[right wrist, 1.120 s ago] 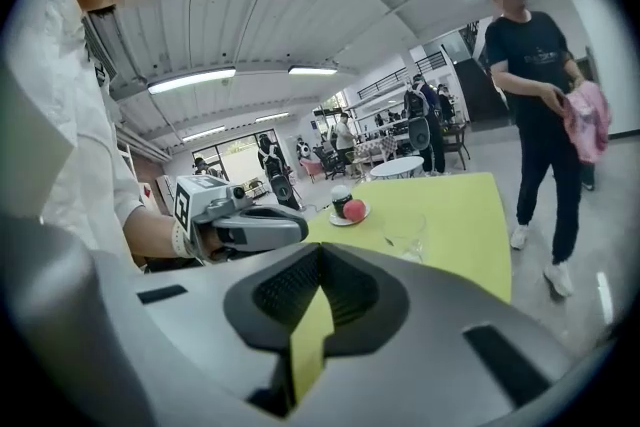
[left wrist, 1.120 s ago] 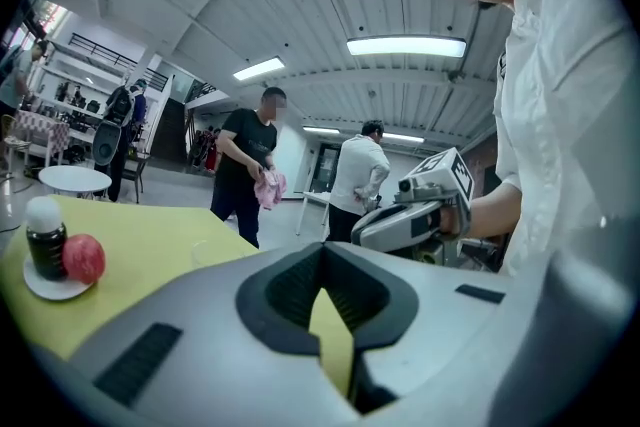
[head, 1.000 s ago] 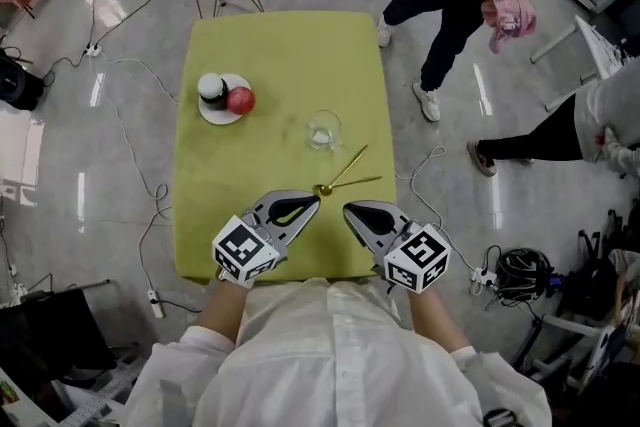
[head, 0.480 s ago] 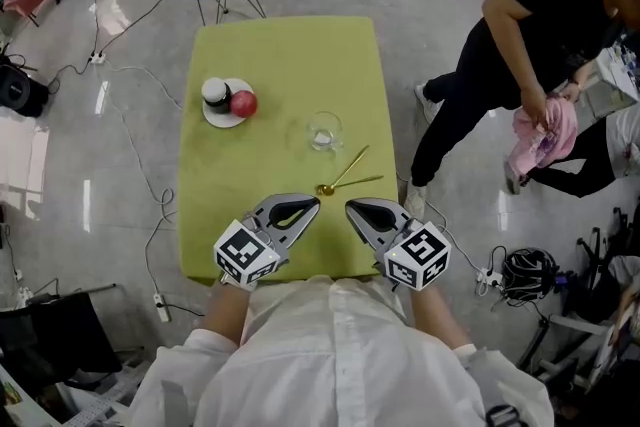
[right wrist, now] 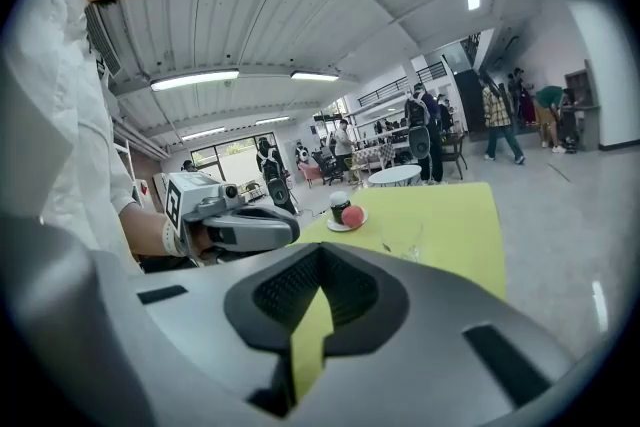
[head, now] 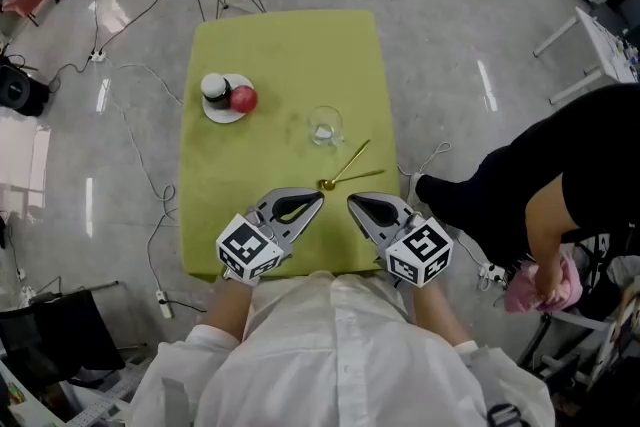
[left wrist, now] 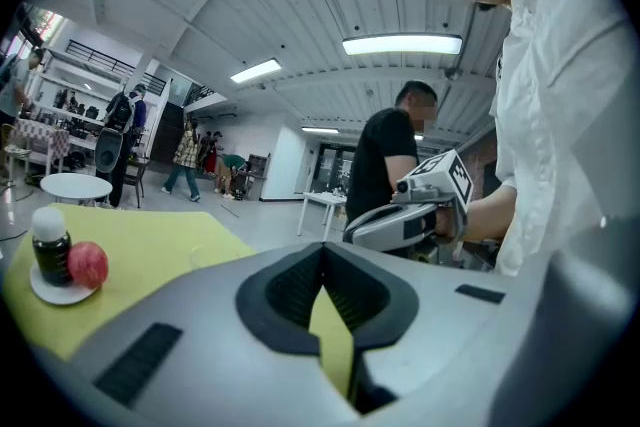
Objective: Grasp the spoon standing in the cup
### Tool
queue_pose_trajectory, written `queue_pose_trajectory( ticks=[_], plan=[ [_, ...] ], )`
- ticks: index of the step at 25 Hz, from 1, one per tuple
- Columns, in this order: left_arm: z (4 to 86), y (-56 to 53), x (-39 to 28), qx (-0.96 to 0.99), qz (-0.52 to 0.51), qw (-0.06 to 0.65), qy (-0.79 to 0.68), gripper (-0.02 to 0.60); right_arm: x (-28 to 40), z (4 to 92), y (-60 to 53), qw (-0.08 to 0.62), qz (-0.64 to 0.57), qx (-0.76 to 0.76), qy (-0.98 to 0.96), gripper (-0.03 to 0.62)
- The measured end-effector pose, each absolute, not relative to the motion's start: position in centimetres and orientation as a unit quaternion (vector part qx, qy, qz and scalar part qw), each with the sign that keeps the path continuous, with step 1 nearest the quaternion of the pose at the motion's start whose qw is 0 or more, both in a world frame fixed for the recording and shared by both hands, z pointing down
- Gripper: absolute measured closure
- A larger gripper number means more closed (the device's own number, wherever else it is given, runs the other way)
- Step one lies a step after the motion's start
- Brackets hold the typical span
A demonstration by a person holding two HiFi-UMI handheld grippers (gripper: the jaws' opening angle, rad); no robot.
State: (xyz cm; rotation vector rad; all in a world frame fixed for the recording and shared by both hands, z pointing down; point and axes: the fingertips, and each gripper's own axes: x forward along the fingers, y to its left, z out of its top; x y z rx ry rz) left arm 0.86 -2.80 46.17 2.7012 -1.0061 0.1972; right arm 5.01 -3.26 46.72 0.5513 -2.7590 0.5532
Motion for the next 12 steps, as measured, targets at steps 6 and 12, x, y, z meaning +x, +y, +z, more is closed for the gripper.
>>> queue_pose_trajectory(
  ticks=[6,12],
  plan=[
    [46.23,-3.0,0.84,0.927,0.069,0.127,-0.345,0.578,4.91,46.85,-3.41,0.139,0.19,0.19,-0.953,0.591],
    [46.25,-3.41,0.73,0.927,0.07,0.128,-0.346,0.578,4.71,46.82,-3.87,0.145,0.186,0.19,-0.953,0.591]
  ],
)
